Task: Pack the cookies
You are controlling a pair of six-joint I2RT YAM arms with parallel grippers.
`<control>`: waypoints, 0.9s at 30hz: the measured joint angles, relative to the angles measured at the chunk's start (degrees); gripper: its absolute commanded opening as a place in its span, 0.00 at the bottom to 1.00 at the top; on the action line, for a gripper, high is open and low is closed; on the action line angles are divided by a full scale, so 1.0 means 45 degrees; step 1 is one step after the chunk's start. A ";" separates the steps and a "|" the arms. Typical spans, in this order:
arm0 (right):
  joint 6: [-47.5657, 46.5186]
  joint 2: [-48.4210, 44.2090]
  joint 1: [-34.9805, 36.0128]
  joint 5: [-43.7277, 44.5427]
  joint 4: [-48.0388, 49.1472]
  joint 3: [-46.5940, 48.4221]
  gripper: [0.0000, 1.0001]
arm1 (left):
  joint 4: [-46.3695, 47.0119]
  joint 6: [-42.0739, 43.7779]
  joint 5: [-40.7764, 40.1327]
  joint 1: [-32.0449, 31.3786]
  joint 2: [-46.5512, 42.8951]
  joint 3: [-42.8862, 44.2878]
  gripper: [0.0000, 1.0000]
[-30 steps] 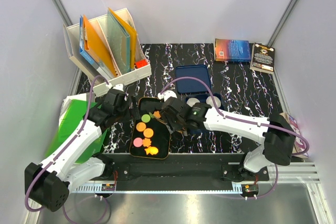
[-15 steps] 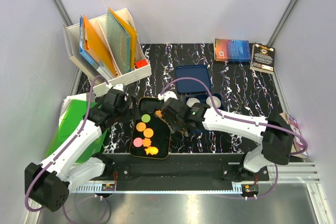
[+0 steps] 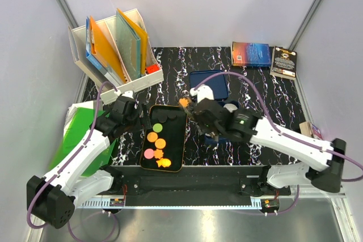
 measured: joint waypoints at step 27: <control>0.0670 -0.1530 -0.2127 0.1239 -0.0855 -0.2220 0.43 | -0.0029 -0.0005 0.0010 0.0000 0.0092 -0.0019 0.99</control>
